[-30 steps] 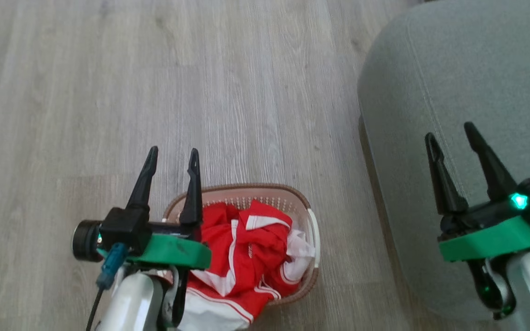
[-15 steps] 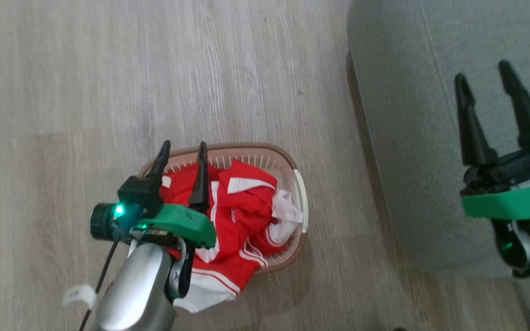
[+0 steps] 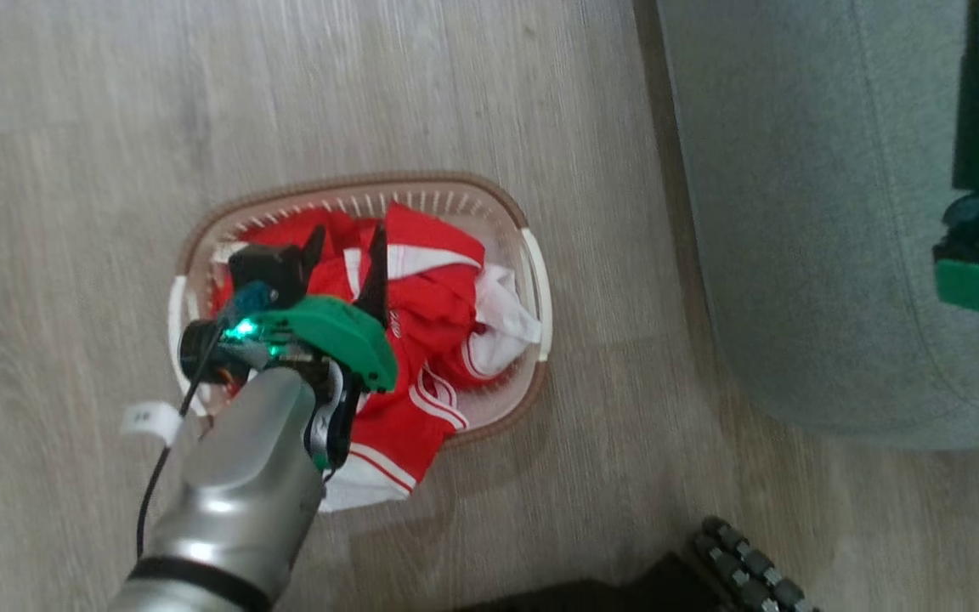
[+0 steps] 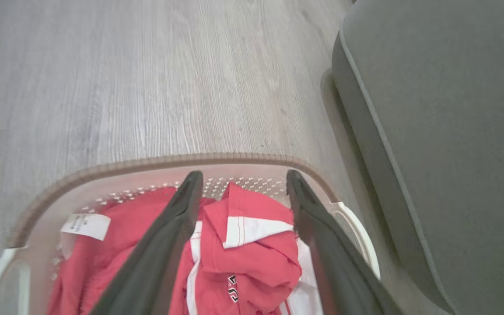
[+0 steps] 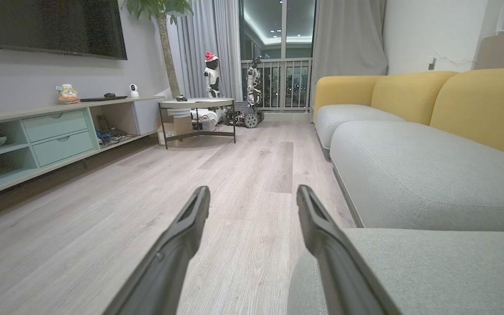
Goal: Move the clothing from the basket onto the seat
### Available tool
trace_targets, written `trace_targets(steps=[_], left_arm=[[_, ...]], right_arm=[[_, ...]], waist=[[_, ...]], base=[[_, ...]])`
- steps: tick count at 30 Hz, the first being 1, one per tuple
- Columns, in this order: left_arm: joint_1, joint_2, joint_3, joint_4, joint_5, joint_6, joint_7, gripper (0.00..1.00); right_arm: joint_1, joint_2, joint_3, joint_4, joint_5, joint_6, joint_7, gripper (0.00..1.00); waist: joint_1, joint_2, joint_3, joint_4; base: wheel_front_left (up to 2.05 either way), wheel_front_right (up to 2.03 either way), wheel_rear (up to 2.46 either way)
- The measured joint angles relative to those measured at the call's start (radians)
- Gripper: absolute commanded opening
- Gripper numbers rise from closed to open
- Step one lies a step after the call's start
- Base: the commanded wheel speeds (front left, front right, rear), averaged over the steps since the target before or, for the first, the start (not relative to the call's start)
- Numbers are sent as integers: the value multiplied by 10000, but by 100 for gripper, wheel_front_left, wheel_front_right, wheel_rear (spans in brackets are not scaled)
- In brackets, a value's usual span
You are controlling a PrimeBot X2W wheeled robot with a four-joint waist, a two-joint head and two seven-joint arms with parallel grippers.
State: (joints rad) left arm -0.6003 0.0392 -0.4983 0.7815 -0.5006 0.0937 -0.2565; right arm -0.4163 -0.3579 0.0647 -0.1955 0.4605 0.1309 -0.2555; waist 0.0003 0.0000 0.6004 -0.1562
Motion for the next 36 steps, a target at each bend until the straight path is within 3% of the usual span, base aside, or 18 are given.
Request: trace_targets(steps=[7,13,21,30,31,32,33,34,36], left_arm=[[-1527,2,-1141,2222,-1626,-437,15,100],[-2496,8,-1937,3292,-2617,-585,518,100],[-3614,19,-2633,4178,-3246,-761,1220,100],[-3864,33,-3352,4610,-3507,-744,2809,100],[-3870,33,-3404,4619,-3536,-742,2924,95],[-3886,33,-3452,4627,-3584,-740,2980,46],[-3910,33,-3515,4635,-3620,-734,2989,30],[-3945,36,-3576,4644,-3670,-729,2974,0],[-4001,36,-3639,4627,-3753,-750,2851,0]], right_arm=[[-752,2,-173,-763,100,0,0,100],[-1199,2,-221,-1189,148,0,-2,100],[-1664,13,-261,-1528,174,0,-2,100],[-1875,58,-219,-1563,174,0,-2,100],[-1877,61,-219,-1563,174,0,-2,100],[-1877,65,-217,-1563,174,0,-2,100],[-1877,65,-219,-1561,174,0,-2,100],[-1877,67,-221,-1561,174,0,-2,100],[-1877,69,-224,-1559,173,0,-2,100]], waist=[[0,0,1364,-404],[1,0,2271,-796],[-1,0,3309,-1234],[-2,0,3754,-1490],[-2,0,3760,-1490],[-2,0,3762,-1487],[-2,0,3762,-1484],[-2,0,3761,-1479],[-2,0,3744,-1458]], base=[[0,0,0],[0,0,0],[0,0,0],[0,0,0],[0,0,0],[0,0,0],[0,0,0],[0,0,0],[0,0,0]])
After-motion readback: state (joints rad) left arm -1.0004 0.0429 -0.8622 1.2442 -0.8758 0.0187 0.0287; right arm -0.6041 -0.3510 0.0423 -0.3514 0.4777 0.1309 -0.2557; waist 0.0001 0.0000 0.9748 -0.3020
